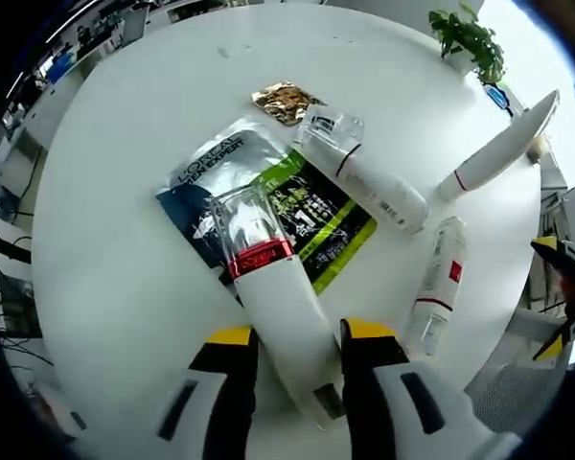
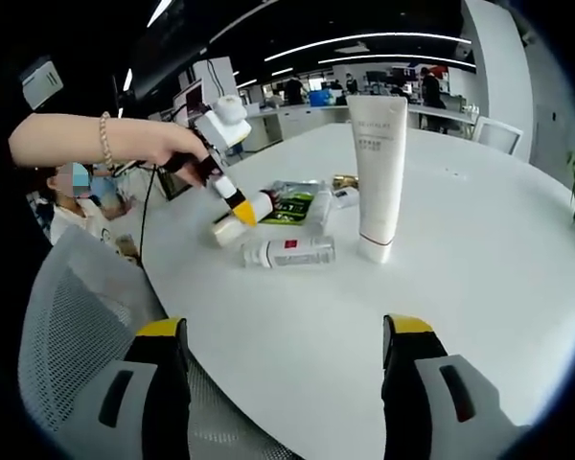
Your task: Arrange the skincare products in the storage area until every visible bottle or jar stands upright without overlapping.
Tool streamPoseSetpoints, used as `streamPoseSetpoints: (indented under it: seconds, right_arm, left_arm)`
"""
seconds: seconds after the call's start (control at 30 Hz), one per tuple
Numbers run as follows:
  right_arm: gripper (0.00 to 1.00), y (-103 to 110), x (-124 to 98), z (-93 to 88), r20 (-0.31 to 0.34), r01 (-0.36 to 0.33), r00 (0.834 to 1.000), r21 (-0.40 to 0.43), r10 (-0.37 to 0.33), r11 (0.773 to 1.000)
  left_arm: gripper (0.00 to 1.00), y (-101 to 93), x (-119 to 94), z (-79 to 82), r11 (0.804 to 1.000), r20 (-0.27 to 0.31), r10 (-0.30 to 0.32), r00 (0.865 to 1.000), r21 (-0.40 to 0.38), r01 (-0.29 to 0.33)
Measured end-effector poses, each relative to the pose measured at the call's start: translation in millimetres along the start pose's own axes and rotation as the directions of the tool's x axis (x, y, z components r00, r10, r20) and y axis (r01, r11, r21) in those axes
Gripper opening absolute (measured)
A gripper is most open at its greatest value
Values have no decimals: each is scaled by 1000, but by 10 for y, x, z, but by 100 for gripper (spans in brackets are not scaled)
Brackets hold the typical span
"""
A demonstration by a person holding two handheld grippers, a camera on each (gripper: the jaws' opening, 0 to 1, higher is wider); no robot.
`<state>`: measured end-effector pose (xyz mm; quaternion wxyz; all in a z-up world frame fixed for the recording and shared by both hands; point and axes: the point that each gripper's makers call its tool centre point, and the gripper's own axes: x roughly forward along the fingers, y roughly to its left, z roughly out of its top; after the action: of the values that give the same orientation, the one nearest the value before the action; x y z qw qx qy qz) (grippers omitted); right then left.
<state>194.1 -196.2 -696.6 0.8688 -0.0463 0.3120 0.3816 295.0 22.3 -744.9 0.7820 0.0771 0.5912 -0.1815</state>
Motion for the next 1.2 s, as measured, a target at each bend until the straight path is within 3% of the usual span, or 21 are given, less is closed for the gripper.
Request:
streamPoseSetpoints:
  seconds: [0.33,0.6,0.83,0.87,1.2]
  right_arm:
    - [82,-3,-11,9,-1,6,1000,-1,-6,1000]
    - [82,-22,-4,-4,-2,8,1000,1,-8,1000]
    - [82,-17,-6,-6,-4,9,1000,-2,-9,1000]
    - [82,-10,-8,-5,-6,9,1000,-3,-9,1000]
    - [82,-1,-9,-13,-14,7,1000,-7,-7,1000]
  left_arm:
    - [32,42,10,0,997,12,-45,999,-68,46]
    - [29,58,3,-17,972,69,-125,990,-193,136]
    - [26,50,-12,-8,923,145,-188,971,-312,225]
    - [26,37,-17,-6,905,165,-208,964,-343,254]
    - [25,-39,-40,-52,844,239,-268,933,-408,347]
